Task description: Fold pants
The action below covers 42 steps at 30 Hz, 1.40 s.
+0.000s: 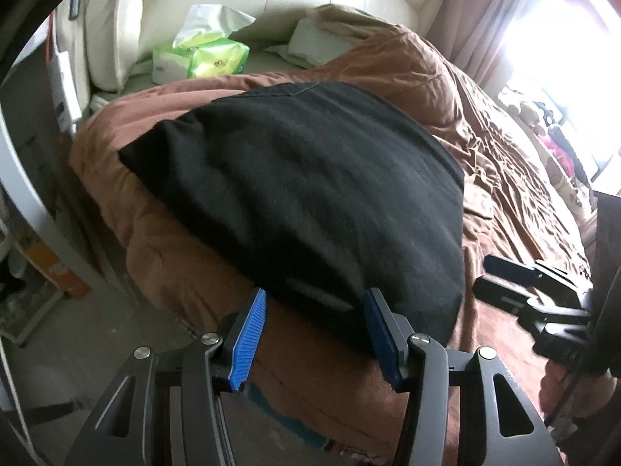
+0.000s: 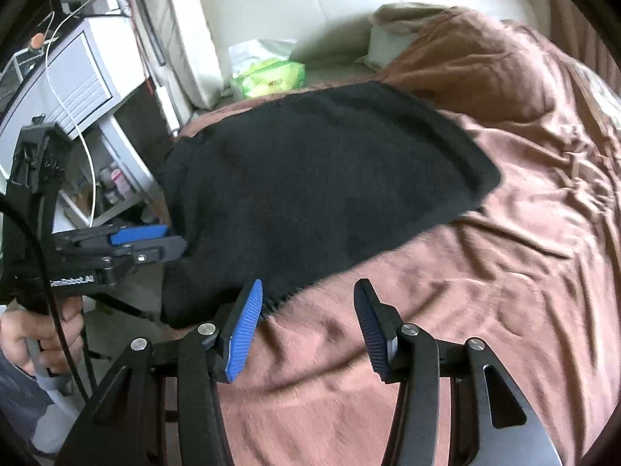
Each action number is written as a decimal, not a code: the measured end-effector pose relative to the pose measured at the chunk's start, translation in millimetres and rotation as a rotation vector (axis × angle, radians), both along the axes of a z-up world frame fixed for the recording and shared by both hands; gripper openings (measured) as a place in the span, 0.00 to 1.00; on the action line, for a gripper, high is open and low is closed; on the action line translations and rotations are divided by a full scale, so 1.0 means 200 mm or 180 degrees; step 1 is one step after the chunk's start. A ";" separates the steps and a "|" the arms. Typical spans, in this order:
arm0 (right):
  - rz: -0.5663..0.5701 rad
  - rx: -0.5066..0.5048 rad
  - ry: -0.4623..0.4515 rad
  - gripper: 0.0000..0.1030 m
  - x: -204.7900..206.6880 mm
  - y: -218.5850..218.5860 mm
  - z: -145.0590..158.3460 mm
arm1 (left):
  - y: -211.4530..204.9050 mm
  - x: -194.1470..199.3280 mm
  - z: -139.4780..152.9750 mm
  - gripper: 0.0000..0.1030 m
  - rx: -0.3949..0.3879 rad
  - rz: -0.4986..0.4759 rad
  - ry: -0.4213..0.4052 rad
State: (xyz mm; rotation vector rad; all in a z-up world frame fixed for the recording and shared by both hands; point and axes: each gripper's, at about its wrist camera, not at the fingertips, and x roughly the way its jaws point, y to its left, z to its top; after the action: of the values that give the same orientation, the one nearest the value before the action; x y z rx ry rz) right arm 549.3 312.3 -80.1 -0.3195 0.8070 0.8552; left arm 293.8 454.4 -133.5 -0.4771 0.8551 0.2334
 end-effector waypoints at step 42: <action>-0.0964 0.0368 -0.0578 1.00 -1.11 -1.25 0.89 | -0.92 -0.47 0.86 0.99 0.0582 -0.0434 -0.0647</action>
State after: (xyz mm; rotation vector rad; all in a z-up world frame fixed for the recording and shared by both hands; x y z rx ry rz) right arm 327.7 63.2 98.6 -0.1643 0.6145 0.5766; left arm 198.9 270.0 38.5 -0.2650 0.6573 0.1332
